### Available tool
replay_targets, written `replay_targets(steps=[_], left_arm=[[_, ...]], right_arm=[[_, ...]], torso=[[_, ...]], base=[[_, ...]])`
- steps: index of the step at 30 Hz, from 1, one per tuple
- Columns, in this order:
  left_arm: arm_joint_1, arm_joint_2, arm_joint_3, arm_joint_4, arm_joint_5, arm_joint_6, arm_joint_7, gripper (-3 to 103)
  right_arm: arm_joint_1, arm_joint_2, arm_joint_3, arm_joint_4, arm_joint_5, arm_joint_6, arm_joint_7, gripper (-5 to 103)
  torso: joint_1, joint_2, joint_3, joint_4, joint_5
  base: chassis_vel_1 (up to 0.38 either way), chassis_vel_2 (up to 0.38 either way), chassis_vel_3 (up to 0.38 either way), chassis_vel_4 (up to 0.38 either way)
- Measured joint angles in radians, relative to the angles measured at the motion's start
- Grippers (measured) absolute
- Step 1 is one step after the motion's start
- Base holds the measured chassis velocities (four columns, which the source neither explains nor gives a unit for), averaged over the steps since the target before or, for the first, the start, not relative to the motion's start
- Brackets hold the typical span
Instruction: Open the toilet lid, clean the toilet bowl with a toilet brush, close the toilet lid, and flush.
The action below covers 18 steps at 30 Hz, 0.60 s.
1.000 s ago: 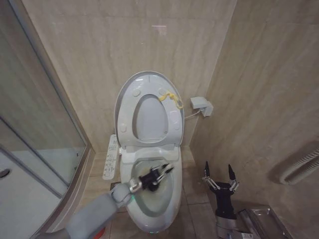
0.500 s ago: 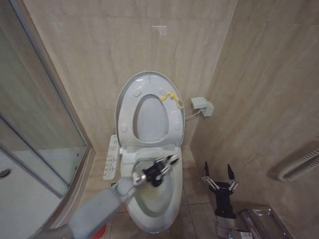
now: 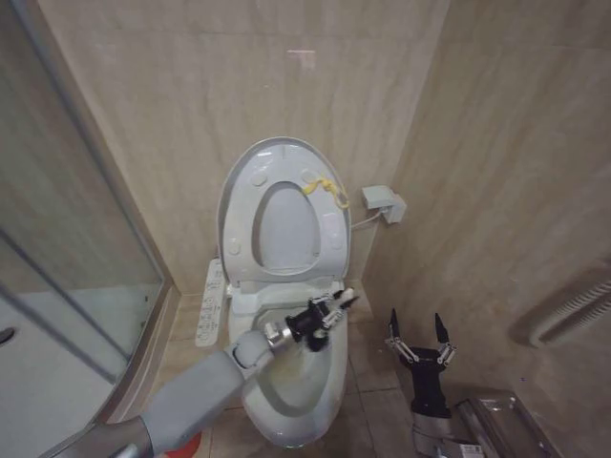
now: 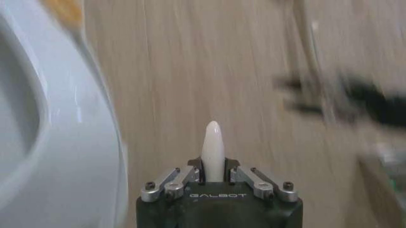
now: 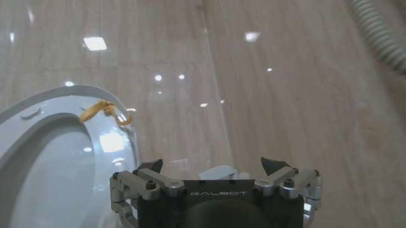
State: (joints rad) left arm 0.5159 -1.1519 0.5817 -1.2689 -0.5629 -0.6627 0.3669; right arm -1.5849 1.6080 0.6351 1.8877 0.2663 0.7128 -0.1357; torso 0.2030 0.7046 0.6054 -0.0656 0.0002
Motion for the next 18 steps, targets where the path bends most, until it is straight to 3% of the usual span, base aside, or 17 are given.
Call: replay_targets(steps=[2, 3, 5, 6, 7, 8, 11, 14, 17, 18], left_arm=[[0.022, 0.009, -0.005, 0.053, 0.022, -0.009, 0.006, 22], [0.038, 0.016, -0.016, 0.092, 0.039, -0.019, 0.01, 22], [0.055, 0.02, -0.03, 0.122, 0.052, -0.028, 0.013, 22], [0.056, 0.02, -0.031, 0.103, 0.048, -0.027, 0.012, 22], [0.034, 0.005, -0.014, 0.006, 0.022, -0.013, 0.002, 22], [0.027, 0.003, -0.005, -0.005, 0.023, -0.012, 0.001, 22], [0.04, 0.01, -0.006, 0.057, 0.048, -0.023, 0.004, 22], [0.068, 0.025, -0.031, 0.106, 0.067, -0.036, 0.01, 22], [0.066, 0.017, -0.038, 0.061, 0.057, -0.028, 0.003, 22], [0.06, 0.005, -0.038, 0.027, 0.049, -0.023, -0.003, 22]], right_arm=[[-0.003, -0.001, 0.0, 0.003, 0.0, 0.0, 0.0, 100], [-0.003, -0.001, -0.002, 0.004, 0.001, 0.0, 0.0, 100], [-0.004, 0.0, -0.004, 0.004, 0.001, 0.0, 0.0, 100], [-0.004, 0.0, -0.004, 0.004, 0.0, 0.0, 0.0, 100], [-0.005, 0.0, 0.003, 0.004, 0.001, 0.001, 0.0, 100], [-0.004, 0.0, 0.004, 0.006, 0.001, 0.0, 0.0, 100], [-0.008, 0.0, 0.002, 0.014, 0.001, 0.0, 0.0, 100], [-0.011, 0.0, -0.004, 0.018, 0.001, 0.0, 0.0, 100], [-0.01, 0.0, -0.001, 0.015, 0.001, 0.0, 0.0, 100], [-0.009, 0.0, 0.003, 0.013, 0.002, 0.0, 0.0, 100]], torso=[[0.0, 0.0, 0.0, 0.0006, -0.0002], [0.0, 0.0, 0.0, 0.0022, -0.0003], [0.0, 0.0, 0.0, 0.0034, 0.0002], [0.0, 0.0, 0.0, 0.0033, -0.0002], [0.0, 0.0, 0.0, 0.0006, -0.0002], [0.0, 0.0, 0.0, 0.0, -0.0003], [0.0, 0.0, 0.0, 0.0004, -0.0002], [0.0, 0.0, 0.0, 0.0033, 0.0002], [0.0, 0.0, 0.0, 0.0033, 0.0], [0.0, 0.0, 0.0, 0.0022, -0.0002]], base=[[0.0, 0.0, 0.0, 0.0], [0.0, 0.0, 0.0, 0.0], [0.0, 0.0, 0.0, 0.0], [0.0, 0.0, 0.0, 0.0], [0.0, 0.0, 0.0, 0.0], [-0.055, -0.022, -0.012, -0.019], [-0.055, -0.042, -0.015, -0.014], [-0.018, -0.008, 0.006, -0.002], [0.0, 0.0, 0.0, 0.0], [0.0, 0.0, 0.0, 0.0]])
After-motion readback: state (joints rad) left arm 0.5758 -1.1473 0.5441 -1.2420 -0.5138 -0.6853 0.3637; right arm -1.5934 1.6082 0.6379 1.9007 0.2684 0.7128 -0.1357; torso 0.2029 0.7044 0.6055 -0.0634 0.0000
